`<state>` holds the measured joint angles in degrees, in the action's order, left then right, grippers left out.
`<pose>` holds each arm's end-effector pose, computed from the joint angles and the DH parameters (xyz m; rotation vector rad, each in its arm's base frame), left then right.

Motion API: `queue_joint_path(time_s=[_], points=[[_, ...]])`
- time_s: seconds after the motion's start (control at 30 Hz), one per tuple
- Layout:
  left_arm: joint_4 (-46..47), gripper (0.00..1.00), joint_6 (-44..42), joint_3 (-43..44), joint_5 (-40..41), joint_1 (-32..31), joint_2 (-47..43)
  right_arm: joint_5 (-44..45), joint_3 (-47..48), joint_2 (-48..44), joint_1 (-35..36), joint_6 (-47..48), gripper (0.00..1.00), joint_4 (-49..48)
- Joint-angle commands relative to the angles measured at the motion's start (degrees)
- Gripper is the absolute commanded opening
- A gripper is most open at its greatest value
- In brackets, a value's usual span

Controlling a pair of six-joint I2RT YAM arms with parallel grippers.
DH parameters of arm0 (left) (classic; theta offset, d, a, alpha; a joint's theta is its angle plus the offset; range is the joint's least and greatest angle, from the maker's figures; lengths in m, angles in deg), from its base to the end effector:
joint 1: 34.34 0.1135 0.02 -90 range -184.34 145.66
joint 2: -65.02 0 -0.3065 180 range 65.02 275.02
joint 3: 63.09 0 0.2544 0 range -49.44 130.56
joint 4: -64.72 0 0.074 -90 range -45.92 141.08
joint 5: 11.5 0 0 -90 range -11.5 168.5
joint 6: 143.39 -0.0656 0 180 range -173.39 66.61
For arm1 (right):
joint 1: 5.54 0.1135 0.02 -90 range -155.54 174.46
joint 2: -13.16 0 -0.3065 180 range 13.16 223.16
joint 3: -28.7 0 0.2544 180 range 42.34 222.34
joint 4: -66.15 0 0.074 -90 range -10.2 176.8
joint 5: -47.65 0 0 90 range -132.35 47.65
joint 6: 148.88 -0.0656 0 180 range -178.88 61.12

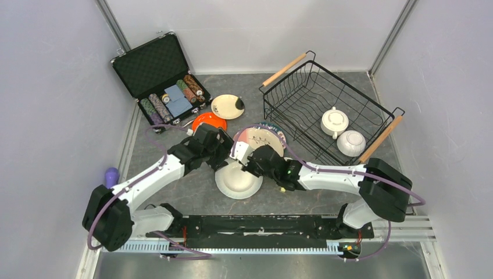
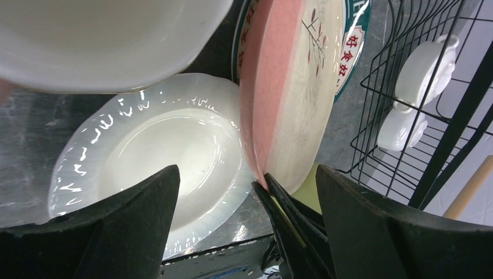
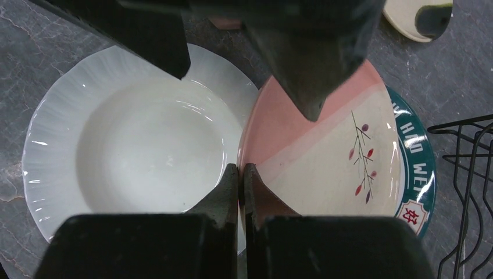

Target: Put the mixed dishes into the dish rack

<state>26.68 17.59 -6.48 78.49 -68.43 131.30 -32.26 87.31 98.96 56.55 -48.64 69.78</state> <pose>0.1999 -0.1353 0.2481 -0.8163 2.4479 -0.7923 0.1706 0.2976 0.2319 -1.1637 1.7719 0.3575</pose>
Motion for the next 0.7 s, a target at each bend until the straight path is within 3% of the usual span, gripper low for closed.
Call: queue_joint_path(time_s=[0.0, 0.23, 0.37, 0.47, 0.57, 0.63, 0.67], points=[[5.65, 0.91, 4.26, 1.21, 1.81, -1.58, 3.13, -0.98, 0.99, -3.22, -0.11, -0.12, 0.00, -6.60], [9.35, 0.77, 5.64, 1.20, 4.29, -2.21, 8.37, -2.64, 1.73, -4.06, -0.08, -0.13, 0.00, -6.16], [12.88, 0.53, 5.95, 0.80, 4.94, -2.28, 10.30, -3.82, 1.66, -5.05, -0.11, -0.31, 0.00, -6.06], [15.58, 0.22, 6.26, 0.52, 4.99, -2.54, 11.40, -4.23, 1.61, -5.93, -0.11, -0.31, 0.00, -5.97], [18.40, 0.04, 6.76, -0.60, 6.97, -2.92, 10.83, -4.97, 1.85, -6.59, -0.07, -0.40, 0.00, -5.57], [19.13, 0.02, 6.09, -0.94, 8.18, -3.09, 9.94, -4.93, 2.46, -6.78, -0.12, -0.60, 0.01, -4.67], [19.13, 0.02, 5.40, -0.99, 8.93, -3.09, 9.10, -4.75, 2.76, -6.92, -0.12, -0.84, 0.07, -4.16]])
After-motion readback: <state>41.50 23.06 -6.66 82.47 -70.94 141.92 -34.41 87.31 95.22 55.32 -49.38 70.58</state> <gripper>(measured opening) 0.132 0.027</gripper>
